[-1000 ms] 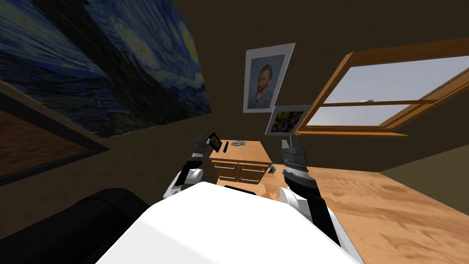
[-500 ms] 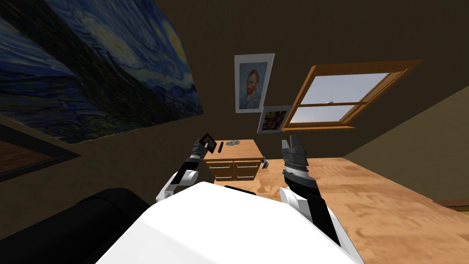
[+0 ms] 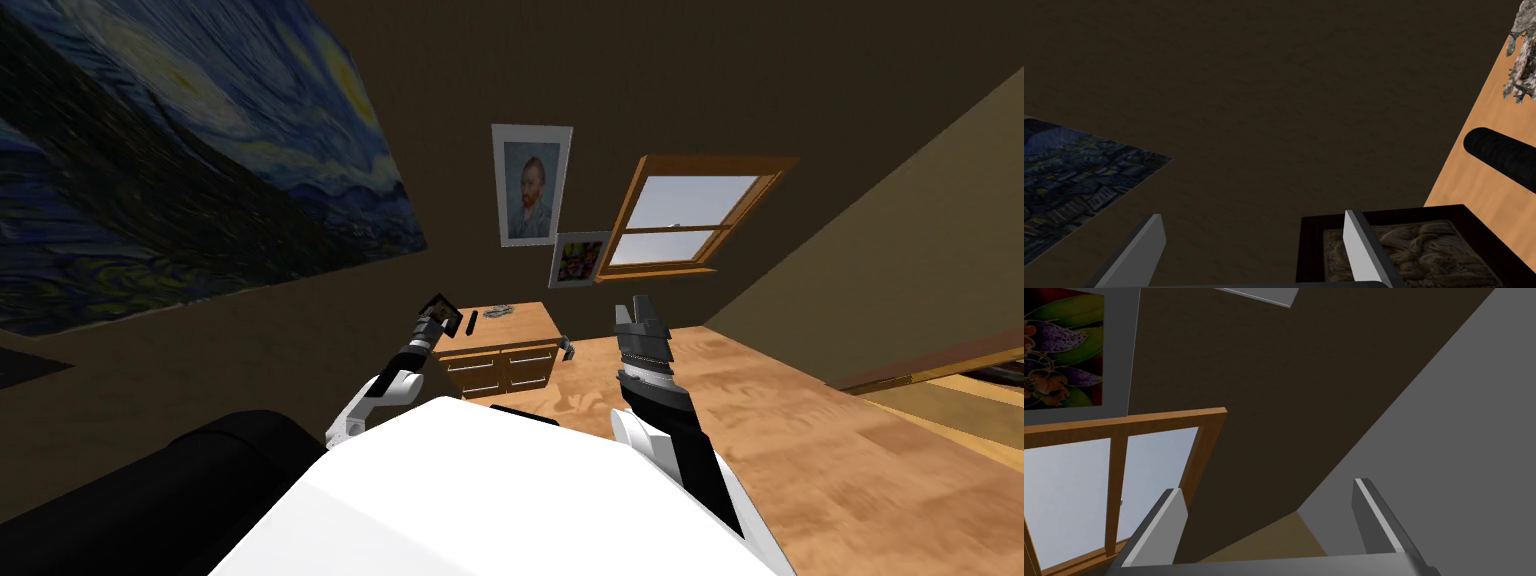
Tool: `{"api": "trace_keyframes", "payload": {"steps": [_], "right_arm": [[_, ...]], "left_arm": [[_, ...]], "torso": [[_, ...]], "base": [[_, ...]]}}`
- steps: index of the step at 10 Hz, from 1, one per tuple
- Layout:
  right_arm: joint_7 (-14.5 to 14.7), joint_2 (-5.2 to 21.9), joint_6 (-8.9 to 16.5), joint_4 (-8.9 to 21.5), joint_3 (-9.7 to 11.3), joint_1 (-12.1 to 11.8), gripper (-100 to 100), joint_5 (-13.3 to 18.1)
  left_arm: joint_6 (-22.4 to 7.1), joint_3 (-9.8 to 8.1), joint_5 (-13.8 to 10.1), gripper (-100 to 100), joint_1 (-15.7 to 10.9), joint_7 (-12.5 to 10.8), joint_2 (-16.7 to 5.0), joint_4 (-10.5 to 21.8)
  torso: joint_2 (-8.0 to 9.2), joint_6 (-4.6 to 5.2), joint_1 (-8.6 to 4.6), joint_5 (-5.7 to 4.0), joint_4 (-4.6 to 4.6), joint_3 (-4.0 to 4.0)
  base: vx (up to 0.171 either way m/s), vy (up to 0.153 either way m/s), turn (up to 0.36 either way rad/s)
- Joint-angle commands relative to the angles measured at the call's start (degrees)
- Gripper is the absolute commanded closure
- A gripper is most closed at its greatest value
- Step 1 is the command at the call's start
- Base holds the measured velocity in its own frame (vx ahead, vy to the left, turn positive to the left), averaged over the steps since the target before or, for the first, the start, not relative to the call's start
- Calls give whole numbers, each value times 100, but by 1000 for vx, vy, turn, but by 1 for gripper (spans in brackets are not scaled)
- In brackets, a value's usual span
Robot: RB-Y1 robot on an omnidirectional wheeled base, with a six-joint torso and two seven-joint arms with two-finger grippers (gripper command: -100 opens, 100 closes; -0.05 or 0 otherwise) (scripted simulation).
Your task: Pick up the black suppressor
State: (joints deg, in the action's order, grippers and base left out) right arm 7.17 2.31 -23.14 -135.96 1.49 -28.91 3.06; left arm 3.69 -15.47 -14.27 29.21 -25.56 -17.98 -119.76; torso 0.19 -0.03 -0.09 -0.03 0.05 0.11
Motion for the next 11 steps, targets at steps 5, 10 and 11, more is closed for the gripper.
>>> {"api": "trace_keyframes", "payload": {"steps": [5,10,11], "right_arm": [[0,0,0,0,0,0,0,0],[0,0,0,0,0,0,0,0],[0,0,0,0,-1,0,0,0]], "left_arm": [[-736,-366,-223,-100,47,-506,-316,436],[-1352,-716,-461,-100,91,-1001,-608,911],[-1503,-893,-588,-100,110,-1241,-746,1152]], "torso": [[-6,3,10,2,-1,-3],[-6,2,11,2,-1,-3],[-7,0,12,2,-1,-4]], "base": [[-16,-28,-172],[-10,-25,-182],[-14,-33,-406]]}}
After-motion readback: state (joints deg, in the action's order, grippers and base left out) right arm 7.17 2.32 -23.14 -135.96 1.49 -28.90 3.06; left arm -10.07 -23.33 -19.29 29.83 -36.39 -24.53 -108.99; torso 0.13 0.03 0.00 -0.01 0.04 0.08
